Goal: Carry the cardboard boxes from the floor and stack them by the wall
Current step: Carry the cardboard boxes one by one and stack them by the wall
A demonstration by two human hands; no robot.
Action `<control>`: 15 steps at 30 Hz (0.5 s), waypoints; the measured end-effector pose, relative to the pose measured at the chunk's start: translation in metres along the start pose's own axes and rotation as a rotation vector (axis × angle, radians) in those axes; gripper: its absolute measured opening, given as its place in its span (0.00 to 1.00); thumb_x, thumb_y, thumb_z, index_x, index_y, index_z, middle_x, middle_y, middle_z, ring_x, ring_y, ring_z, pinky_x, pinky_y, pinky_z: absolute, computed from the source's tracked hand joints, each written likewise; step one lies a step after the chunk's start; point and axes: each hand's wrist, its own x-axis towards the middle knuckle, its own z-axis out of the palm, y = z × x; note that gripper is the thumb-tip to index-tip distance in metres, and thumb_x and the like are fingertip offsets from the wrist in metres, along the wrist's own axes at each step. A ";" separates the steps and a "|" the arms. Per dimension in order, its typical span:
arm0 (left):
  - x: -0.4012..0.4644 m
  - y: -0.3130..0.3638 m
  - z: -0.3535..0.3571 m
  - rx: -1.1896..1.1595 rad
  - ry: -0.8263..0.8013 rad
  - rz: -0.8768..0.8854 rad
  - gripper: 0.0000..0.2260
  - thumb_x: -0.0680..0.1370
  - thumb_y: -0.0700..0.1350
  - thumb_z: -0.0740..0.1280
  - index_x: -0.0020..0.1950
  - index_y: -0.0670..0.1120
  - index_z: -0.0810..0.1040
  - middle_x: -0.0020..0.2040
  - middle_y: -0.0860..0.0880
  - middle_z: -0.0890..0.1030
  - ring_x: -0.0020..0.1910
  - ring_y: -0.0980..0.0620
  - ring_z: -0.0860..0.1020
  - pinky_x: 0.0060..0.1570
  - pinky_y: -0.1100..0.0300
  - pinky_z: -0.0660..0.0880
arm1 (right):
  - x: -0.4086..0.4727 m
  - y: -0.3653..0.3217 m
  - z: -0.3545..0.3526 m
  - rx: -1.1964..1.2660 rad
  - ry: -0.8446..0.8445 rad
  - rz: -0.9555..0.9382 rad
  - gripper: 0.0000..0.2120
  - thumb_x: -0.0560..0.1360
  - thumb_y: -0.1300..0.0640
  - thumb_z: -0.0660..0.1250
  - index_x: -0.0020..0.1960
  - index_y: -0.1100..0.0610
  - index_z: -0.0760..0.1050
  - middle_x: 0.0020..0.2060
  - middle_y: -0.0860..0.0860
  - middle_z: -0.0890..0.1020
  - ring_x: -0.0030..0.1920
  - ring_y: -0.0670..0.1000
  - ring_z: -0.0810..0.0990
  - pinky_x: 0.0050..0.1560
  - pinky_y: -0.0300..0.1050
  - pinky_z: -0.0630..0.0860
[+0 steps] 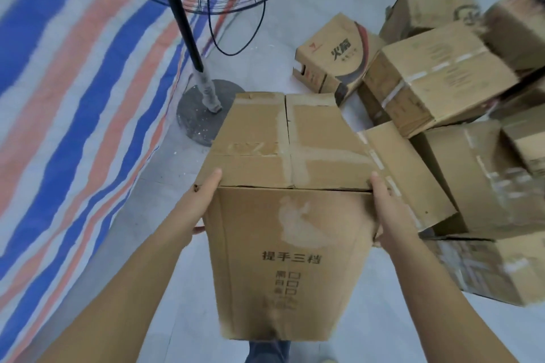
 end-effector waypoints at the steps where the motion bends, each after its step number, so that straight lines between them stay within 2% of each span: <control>1: 0.000 0.010 -0.002 0.010 -0.052 -0.038 0.31 0.64 0.76 0.61 0.57 0.58 0.64 0.53 0.57 0.71 0.51 0.51 0.73 0.37 0.56 0.73 | 0.003 -0.009 0.001 0.063 -0.055 0.097 0.26 0.74 0.36 0.63 0.67 0.47 0.68 0.68 0.49 0.69 0.64 0.56 0.69 0.63 0.65 0.67; 2: 0.000 0.019 -0.004 0.013 -0.095 -0.069 0.32 0.60 0.77 0.63 0.53 0.57 0.66 0.50 0.57 0.73 0.47 0.52 0.74 0.34 0.56 0.74 | 0.007 -0.016 0.001 0.096 -0.107 0.195 0.29 0.73 0.36 0.65 0.70 0.46 0.65 0.71 0.48 0.65 0.67 0.61 0.67 0.59 0.72 0.66; 3: 0.000 0.024 -0.007 0.009 -0.129 -0.093 0.32 0.58 0.77 0.64 0.50 0.57 0.68 0.47 0.57 0.73 0.45 0.52 0.74 0.32 0.54 0.76 | 0.011 -0.022 -0.001 0.090 -0.159 0.264 0.33 0.72 0.36 0.66 0.72 0.45 0.62 0.74 0.48 0.61 0.66 0.66 0.67 0.52 0.77 0.67; 4: 0.001 0.027 -0.008 -0.012 -0.159 -0.110 0.32 0.57 0.77 0.66 0.51 0.58 0.68 0.47 0.55 0.72 0.46 0.50 0.74 0.31 0.52 0.78 | 0.013 -0.026 -0.003 0.070 -0.206 0.301 0.34 0.71 0.36 0.67 0.73 0.45 0.61 0.74 0.48 0.60 0.58 0.70 0.71 0.45 0.77 0.70; 5: 0.002 0.028 -0.008 -0.060 -0.182 -0.121 0.32 0.59 0.75 0.68 0.54 0.57 0.67 0.50 0.54 0.72 0.48 0.48 0.73 0.31 0.48 0.79 | 0.014 -0.030 -0.005 0.058 -0.242 0.313 0.34 0.71 0.37 0.68 0.72 0.46 0.61 0.73 0.48 0.61 0.48 0.69 0.74 0.40 0.77 0.72; 6: 0.003 0.028 -0.007 -0.128 -0.191 -0.131 0.31 0.61 0.72 0.70 0.57 0.58 0.66 0.53 0.52 0.70 0.52 0.45 0.71 0.32 0.44 0.79 | 0.016 -0.032 -0.006 0.066 -0.266 0.316 0.31 0.72 0.39 0.69 0.70 0.47 0.63 0.70 0.49 0.63 0.43 0.65 0.74 0.38 0.77 0.73; 8: 0.004 0.025 -0.001 -0.264 -0.189 -0.127 0.24 0.66 0.66 0.72 0.55 0.58 0.69 0.55 0.53 0.68 0.57 0.44 0.68 0.33 0.39 0.79 | 0.018 -0.032 -0.007 0.116 -0.279 0.320 0.23 0.72 0.44 0.70 0.63 0.48 0.66 0.63 0.49 0.65 0.50 0.62 0.71 0.43 0.80 0.71; 10: 0.000 0.022 0.008 -0.339 -0.174 -0.102 0.14 0.70 0.62 0.71 0.49 0.60 0.71 0.52 0.54 0.70 0.55 0.45 0.68 0.33 0.37 0.79 | 0.018 -0.028 -0.009 0.148 -0.274 0.334 0.20 0.73 0.46 0.69 0.59 0.49 0.67 0.59 0.49 0.65 0.56 0.60 0.66 0.48 0.81 0.68; 13: -0.012 0.018 0.020 -0.369 -0.138 -0.103 0.11 0.72 0.59 0.70 0.47 0.58 0.71 0.48 0.56 0.70 0.49 0.47 0.69 0.36 0.37 0.78 | 0.015 -0.021 -0.019 0.157 -0.284 0.339 0.19 0.73 0.46 0.68 0.60 0.49 0.67 0.56 0.49 0.67 0.55 0.59 0.66 0.50 0.80 0.69; 15: -0.022 0.015 0.025 -0.389 -0.117 -0.113 0.12 0.72 0.58 0.71 0.48 0.56 0.71 0.49 0.55 0.71 0.47 0.47 0.71 0.38 0.36 0.78 | 0.014 -0.017 -0.031 0.157 -0.298 0.333 0.15 0.74 0.45 0.68 0.55 0.50 0.69 0.49 0.48 0.69 0.50 0.57 0.69 0.47 0.77 0.72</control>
